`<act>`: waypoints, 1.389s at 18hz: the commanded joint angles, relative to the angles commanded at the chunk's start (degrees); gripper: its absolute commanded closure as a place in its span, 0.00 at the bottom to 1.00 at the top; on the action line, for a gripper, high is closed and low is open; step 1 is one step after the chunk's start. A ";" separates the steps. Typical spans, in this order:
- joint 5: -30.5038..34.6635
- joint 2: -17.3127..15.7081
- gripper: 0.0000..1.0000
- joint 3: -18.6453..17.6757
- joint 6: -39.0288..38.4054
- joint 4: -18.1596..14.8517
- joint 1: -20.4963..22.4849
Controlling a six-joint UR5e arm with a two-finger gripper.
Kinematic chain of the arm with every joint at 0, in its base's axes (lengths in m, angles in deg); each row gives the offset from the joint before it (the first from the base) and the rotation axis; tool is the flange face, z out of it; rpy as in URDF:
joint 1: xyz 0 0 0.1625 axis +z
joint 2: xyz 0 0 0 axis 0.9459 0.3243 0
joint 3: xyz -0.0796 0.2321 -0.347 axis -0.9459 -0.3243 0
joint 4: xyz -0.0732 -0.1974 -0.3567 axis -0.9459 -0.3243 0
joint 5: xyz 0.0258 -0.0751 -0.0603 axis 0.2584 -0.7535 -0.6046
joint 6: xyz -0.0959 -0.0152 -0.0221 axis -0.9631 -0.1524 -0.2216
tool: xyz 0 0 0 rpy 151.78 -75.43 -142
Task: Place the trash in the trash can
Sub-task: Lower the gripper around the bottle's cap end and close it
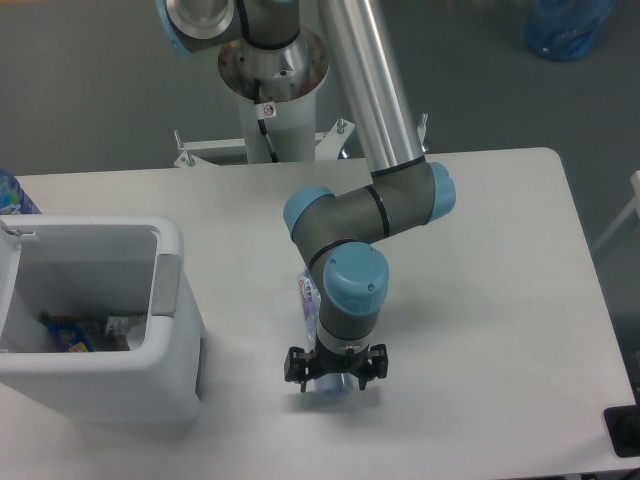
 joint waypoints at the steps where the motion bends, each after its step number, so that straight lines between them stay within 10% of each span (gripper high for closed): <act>1: 0.26 0.00 0.02 0.00 0.00 0.00 0.00; 16: 2.20 0.18 0.50 0.09 -0.26 -0.09 -0.53; 25: 2.02 -1.23 0.55 0.79 0.18 -0.26 -0.44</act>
